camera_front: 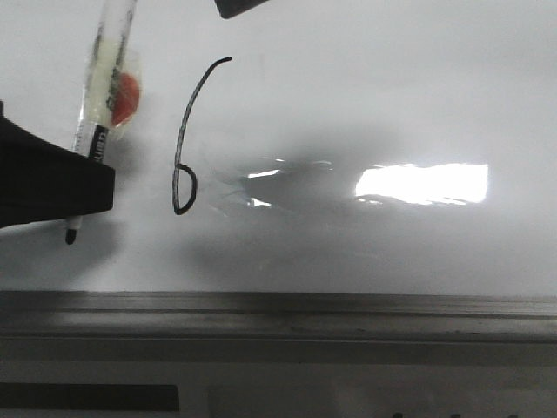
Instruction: Write number 6 on whiteboard
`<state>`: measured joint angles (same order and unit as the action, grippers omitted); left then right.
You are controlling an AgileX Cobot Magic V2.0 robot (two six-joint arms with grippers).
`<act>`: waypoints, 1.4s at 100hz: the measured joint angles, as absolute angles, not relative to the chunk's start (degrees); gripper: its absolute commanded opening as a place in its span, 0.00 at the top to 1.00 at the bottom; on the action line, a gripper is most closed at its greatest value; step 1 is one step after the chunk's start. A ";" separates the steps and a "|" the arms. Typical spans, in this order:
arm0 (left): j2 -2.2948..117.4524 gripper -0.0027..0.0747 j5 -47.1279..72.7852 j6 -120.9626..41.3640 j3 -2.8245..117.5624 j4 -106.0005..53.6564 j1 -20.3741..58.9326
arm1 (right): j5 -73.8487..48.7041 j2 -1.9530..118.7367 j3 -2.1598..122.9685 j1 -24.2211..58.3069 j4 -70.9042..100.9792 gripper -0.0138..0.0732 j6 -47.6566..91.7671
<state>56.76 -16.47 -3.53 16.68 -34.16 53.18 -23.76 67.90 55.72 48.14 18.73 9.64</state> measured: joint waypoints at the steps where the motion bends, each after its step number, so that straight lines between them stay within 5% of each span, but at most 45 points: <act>1: 56.76 0.99 -16.31 -3.53 16.68 -35.16 53.18 | -23.76 67.90 55.72 48.14 18.73 0.47 9.64; 32: 56.76 0.96 -16.00 -3.20 16.68 -43.93 53.18 | -23.89 67.90 55.72 48.14 18.73 0.47 9.64; 54: 56.76 0.49 -16.39 -3.20 16.68 -44.59 53.18 | -23.89 67.90 55.72 48.14 18.73 0.47 9.64; 66: 56.76 0.42 -17.25 -3.20 16.72 -44.50 53.18 | -23.89 67.90 55.72 48.14 18.73 0.47 9.64; 85: 56.63 0.42 -18.48 -3.20 16.86 -43.95 53.18 | -23.89 67.90 55.72 48.14 18.73 0.52 9.64; 104: 52.89 0.44 -18.56 -3.20 16.86 -39.89 53.18 | -23.68 67.54 55.61 48.14 18.73 0.92 9.64; 109: 50.94 0.54 -18.56 -3.34 16.86 -38.31 53.18 | -22.77 66.72 55.04 48.14 18.73 0.91 9.64; 121: 45.31 0.98 -18.46 -4.37 16.86 -34.56 53.18 | -17.52 62.14 51.46 48.14 18.61 0.91 9.64; 140: 36.09 0.99 -18.36 -4.72 15.53 -27.47 53.18 | -5.41 49.95 40.02 48.14 14.73 0.91 9.64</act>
<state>36.09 -18.36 -4.72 15.53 -27.47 53.18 -5.41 49.95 40.02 48.14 14.73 9.64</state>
